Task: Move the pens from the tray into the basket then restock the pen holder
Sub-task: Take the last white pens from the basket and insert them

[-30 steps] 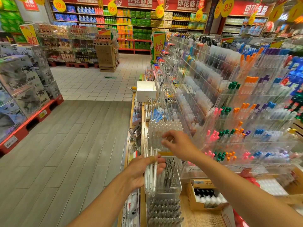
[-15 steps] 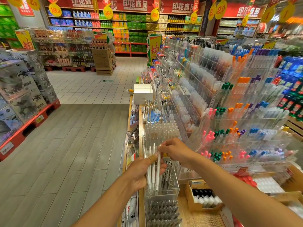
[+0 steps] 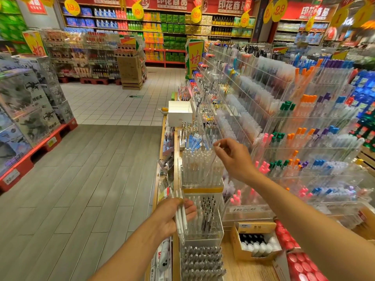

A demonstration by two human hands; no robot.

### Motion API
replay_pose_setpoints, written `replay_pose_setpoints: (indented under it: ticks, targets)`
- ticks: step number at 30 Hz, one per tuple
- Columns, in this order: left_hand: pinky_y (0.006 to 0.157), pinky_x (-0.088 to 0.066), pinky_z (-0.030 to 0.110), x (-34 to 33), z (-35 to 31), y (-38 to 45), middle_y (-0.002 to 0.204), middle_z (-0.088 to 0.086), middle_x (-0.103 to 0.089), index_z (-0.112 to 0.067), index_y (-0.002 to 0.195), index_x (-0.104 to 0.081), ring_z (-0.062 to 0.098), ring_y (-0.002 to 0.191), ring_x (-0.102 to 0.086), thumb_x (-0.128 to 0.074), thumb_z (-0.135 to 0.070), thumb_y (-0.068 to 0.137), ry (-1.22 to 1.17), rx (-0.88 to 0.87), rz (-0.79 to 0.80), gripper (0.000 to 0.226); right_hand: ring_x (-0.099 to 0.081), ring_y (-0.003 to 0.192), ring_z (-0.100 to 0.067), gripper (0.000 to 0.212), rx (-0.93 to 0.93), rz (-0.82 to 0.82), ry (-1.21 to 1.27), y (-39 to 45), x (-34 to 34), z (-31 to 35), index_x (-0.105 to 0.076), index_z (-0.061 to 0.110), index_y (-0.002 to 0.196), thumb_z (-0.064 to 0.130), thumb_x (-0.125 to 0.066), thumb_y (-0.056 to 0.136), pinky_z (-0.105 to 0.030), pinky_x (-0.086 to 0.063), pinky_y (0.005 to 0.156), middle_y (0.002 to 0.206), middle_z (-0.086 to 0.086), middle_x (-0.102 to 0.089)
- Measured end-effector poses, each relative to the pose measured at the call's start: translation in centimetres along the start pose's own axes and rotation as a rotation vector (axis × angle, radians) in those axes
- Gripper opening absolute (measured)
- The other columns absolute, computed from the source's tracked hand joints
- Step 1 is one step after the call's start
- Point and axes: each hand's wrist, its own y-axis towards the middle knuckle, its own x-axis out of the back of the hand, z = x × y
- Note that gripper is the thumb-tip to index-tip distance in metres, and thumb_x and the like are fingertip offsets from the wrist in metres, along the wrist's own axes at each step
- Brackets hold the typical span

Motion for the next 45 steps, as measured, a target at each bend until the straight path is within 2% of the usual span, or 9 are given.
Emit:
replay_pose_setpoints:
  ticks: [4,11,15,21,28,32,35,42,45]
  targets:
    - [0.057,-0.062,0.039,-0.2,0.0,-0.1,0.083,0.024,-0.074,0.01,0.108,-0.063,0.031,0.07,-0.075,-0.051,0.002,0.099,0.045,-0.006,-0.001,0.017,-0.047,0.062,0.005,0.005,0.067,0.053,-0.128,-0.1,-1.1,-0.7,-0.06,0.023,0.099,0.022,-0.056,0.097,-0.011,-0.035,0.056,0.077,0.016,-0.051]
    - [0.059,-0.063,0.038,-0.1,-0.3,-0.5,0.091,0.02,-0.076,0.004,0.113,-0.063,0.029,0.074,-0.076,-0.054,-0.003,0.099,0.084,-0.014,-0.006,0.018,-0.046,0.066,0.001,0.008,0.083,0.056,-0.173,0.5,-1.8,-0.8,-0.061,0.02,0.103,0.024,-0.056,0.097,-0.013,-0.031,0.059,0.081,0.018,-0.051]
    - [0.059,-0.061,0.036,-0.1,-0.4,-0.8,0.088,0.02,-0.076,0.007,0.116,-0.062,0.026,0.068,-0.074,-0.055,-0.003,0.099,0.11,-0.028,0.0,0.021,-0.046,0.069,0.001,0.01,0.107,0.058,-0.229,0.8,-1.8,-0.7,-0.061,0.019,0.103,0.023,-0.055,0.097,-0.013,-0.031,0.061,0.082,0.019,-0.049]
    - [0.046,-0.055,0.027,-0.2,-0.8,-1.3,0.077,0.02,-0.071,0.013,0.121,-0.059,0.023,0.054,-0.067,-0.053,-0.001,0.099,0.11,-0.029,0.014,0.026,-0.045,0.073,0.007,0.014,0.142,0.119,-0.295,1.3,-1.6,-0.4,-0.062,0.017,0.107,0.023,-0.052,0.099,-0.007,-0.032,0.062,0.089,0.013,-0.053]
    - [0.047,-0.057,0.026,0.0,-0.8,-0.9,0.077,0.019,-0.073,0.012,0.119,-0.058,0.022,0.056,-0.068,-0.052,-0.001,0.1,0.102,-0.053,0.021,0.024,-0.045,0.078,0.005,0.011,0.133,0.207,-0.352,0.7,-2.4,-1.4,-0.061,0.02,0.106,0.023,-0.055,0.097,-0.012,-0.031,0.067,0.094,0.011,-0.059]
    - [0.047,-0.056,0.026,0.1,-0.8,-0.4,0.079,0.019,-0.074,0.012,0.112,-0.059,0.021,0.057,-0.068,-0.052,-0.002,0.1,0.098,-0.052,0.029,0.02,-0.051,0.095,-0.011,0.01,0.134,0.26,-0.429,1.3,-2.5,-1.2,-0.063,0.023,0.103,0.028,-0.058,0.096,-0.023,-0.038,0.078,0.099,0.007,-0.059]
    - [0.047,-0.056,0.025,0.0,-0.7,-0.2,0.08,0.02,-0.074,0.014,0.106,-0.063,0.02,0.058,-0.069,-0.052,-0.004,0.1,0.104,-0.048,0.037,0.022,-0.047,0.101,-0.016,0.015,0.146,0.29,-0.486,1.3,-2.8,-1.0,-0.065,0.022,0.106,0.029,-0.058,0.095,-0.03,-0.041,0.085,0.102,0.003,-0.056]
    - [0.051,-0.058,0.026,0.0,-0.5,0.1,0.098,0.024,-0.074,0.01,0.092,-0.072,0.02,0.065,-0.07,-0.058,-0.01,0.097,0.104,-0.068,0.077,0.025,-0.04,0.112,-0.018,0.025,0.141,0.234,-0.683,0.5,-3.4,-0.2,-0.061,0.031,0.117,0.038,-0.059,0.093,-0.037,-0.032,0.092,0.113,0.007,-0.052]
    - [0.051,-0.057,0.025,-0.2,-0.6,-0.3,0.097,0.021,-0.075,0.008,0.1,-0.072,0.018,0.064,-0.069,-0.061,-0.013,0.096,0.098,-0.091,0.125,0.024,-0.047,0.098,-0.011,0.021,0.121,0.102,-0.421,-1.1,-3.6,0.2,-0.063,0.027,0.112,0.031,-0.064,0.091,-0.028,-0.036,0.087,0.098,0.009,-0.055]
